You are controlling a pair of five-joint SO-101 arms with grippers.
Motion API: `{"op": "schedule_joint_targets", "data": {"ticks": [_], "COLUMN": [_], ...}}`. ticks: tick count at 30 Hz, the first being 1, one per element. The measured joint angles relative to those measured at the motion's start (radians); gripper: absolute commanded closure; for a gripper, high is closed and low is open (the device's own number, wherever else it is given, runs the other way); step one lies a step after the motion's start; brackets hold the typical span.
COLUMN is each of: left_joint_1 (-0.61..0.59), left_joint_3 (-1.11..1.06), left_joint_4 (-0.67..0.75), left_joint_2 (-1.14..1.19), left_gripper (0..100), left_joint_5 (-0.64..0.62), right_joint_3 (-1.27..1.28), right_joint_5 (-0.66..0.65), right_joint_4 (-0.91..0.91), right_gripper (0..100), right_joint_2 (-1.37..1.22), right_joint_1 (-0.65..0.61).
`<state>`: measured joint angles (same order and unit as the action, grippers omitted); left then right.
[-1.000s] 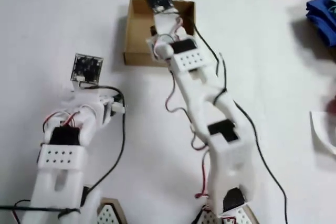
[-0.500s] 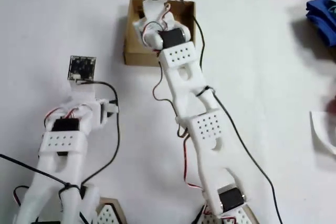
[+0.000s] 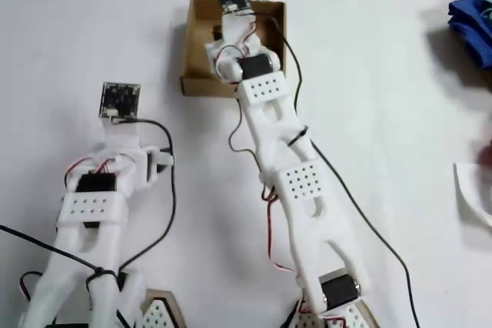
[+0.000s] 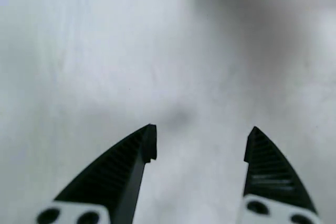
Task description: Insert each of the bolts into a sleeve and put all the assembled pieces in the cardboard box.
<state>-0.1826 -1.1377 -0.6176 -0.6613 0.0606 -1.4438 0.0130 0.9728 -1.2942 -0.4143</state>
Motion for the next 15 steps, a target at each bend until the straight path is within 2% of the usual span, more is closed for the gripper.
{"op": "schedule_joint_targets", "data": {"ticks": [15], "left_joint_1": [0.000], "left_joint_3": [-0.003], "left_joint_4": [-0.002], "left_joint_2": [0.000], "left_gripper": [72], "left_joint_5": [0.000], "right_joint_3": [-0.003], "right_joint_5": [0.000], "right_joint_4": [-0.060], "right_gripper": [97.9], "right_joint_2": [-0.077], "right_joint_1": [-0.002]}}
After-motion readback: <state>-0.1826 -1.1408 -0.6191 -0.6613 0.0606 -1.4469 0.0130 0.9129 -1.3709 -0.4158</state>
